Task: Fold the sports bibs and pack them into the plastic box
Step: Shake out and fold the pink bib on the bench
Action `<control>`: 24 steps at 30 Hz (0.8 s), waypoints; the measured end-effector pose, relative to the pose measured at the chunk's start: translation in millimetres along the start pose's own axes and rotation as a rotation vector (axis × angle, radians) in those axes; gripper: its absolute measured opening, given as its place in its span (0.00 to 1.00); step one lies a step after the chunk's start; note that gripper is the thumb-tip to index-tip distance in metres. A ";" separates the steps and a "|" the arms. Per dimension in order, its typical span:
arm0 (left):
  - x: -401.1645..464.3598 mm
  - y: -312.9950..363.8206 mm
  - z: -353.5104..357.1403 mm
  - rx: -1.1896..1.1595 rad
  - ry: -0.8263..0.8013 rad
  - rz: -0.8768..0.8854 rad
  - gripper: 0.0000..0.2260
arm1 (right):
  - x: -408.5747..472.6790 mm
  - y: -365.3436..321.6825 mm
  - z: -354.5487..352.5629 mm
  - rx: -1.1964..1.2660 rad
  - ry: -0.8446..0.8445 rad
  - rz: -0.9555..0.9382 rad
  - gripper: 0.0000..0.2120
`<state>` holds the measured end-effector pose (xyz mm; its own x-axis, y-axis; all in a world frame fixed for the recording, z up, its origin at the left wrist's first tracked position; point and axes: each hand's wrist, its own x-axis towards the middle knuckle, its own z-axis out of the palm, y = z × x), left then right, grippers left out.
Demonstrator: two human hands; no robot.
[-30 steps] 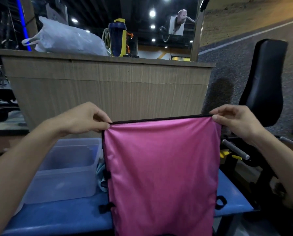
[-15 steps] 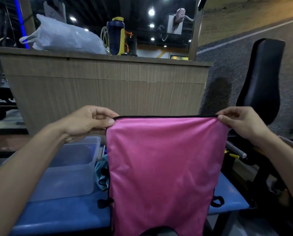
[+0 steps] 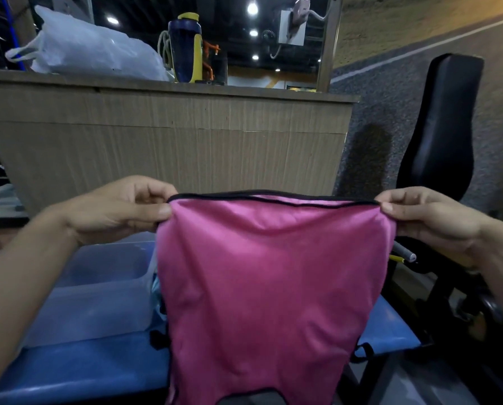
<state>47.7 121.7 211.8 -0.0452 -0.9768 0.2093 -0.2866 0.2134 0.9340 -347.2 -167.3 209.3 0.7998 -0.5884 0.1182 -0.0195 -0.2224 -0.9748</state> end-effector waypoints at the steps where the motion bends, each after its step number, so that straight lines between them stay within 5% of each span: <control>1: -0.3 -2.3 -0.8 -0.098 0.002 0.018 0.06 | -0.9 0.4 -1.2 0.052 -0.037 0.004 0.06; 7: 32.1 -25.2 -10.2 -0.156 0.240 -0.185 0.10 | 13.6 20.4 8.7 0.118 0.044 0.174 0.09; 10: 43.6 -33.5 -8.4 -0.194 0.321 -0.266 0.08 | 22.6 35.6 8.9 0.035 0.102 0.273 0.21; 12: 48.6 -36.6 -2.0 0.030 0.405 -0.353 0.09 | 27.1 42.5 15.0 -0.013 0.165 0.343 0.29; 15: 57.8 -35.1 32.0 0.493 0.488 -0.406 0.10 | 29.3 38.6 56.1 -0.023 0.248 0.359 0.10; 19: 74.9 -19.3 103.0 0.316 0.304 -0.316 0.08 | 33.6 27.1 138.0 -0.066 0.126 0.273 0.13; 24: 87.4 -23.7 121.8 0.216 0.297 -0.285 0.07 | 33.1 16.1 176.0 -0.049 0.170 0.192 0.03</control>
<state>-66.0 29.1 172.7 0.3311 -0.9419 0.0560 -0.4417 -0.1023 0.8913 -215.4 -53.6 164.2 0.6662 -0.7450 -0.0338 -0.1933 -0.1288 -0.9726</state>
